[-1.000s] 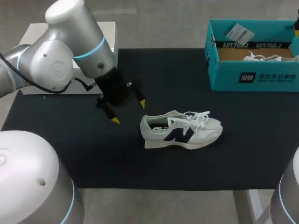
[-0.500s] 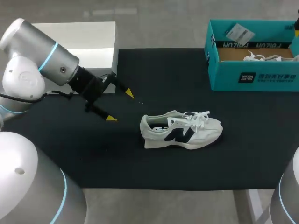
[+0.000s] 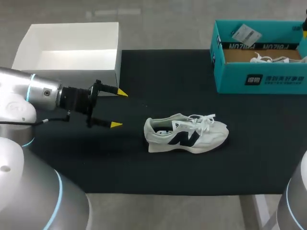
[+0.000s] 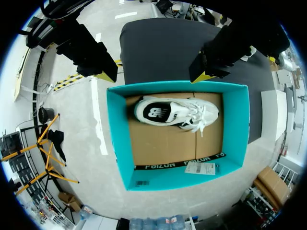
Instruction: Take the shoe out of the shoebox, open the shoe tongue, remove and reinsert the insole, then place the shoe into the shoebox
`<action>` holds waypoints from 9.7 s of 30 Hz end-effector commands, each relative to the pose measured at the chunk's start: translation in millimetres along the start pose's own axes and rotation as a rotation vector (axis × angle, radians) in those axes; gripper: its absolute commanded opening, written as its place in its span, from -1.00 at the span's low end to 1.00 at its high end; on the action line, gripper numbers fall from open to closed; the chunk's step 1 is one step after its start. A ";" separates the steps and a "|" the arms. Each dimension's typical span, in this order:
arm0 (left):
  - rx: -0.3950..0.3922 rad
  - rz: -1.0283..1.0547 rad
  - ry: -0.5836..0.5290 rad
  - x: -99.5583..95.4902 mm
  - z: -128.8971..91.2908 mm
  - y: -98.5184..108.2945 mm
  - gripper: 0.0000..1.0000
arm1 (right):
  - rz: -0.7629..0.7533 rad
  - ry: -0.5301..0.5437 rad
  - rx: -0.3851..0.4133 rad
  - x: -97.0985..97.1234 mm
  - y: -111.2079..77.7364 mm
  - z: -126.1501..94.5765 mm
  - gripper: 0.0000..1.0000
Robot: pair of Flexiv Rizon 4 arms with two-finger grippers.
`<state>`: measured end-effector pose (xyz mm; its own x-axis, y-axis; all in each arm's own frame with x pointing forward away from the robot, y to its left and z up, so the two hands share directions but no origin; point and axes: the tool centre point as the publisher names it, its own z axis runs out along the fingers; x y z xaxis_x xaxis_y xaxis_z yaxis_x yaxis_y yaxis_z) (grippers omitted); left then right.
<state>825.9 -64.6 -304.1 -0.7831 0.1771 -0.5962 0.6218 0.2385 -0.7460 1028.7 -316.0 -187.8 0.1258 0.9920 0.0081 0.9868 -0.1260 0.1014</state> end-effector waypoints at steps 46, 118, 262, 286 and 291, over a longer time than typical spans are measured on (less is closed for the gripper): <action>0.029 -0.656 -0.019 69.1 31.2 23.7 1.00 | 0.000 0.000 0.002 -0.1 1.2 0.1 1.00; 0.055 -0.744 0.060 71.5 131.3 51.3 -1.00 | 0.000 0.000 0.002 -0.1 1.2 0.1 1.00; 0.055 -0.744 0.060 71.5 131.3 51.3 -1.00 | 0.045 -0.224 0.060 459.1 -315.8 106.3 1.00; 0.055 -0.744 0.060 71.5 131.3 51.3 -1.00 | 0.025 -0.411 -0.007 438.2 -305.9 130.8 0.91; 0.055 -0.744 0.060 71.5 131.3 51.3 -1.00 | 0.010 -0.452 -0.010 438.8 -306.0 139.1 0.84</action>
<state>802.6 -164.8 -423.6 -0.9954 0.0390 0.0872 -0.0737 0.2686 -0.9604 794.1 151.1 -348.0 0.1668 0.8977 -0.4077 0.9847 -0.1309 0.1147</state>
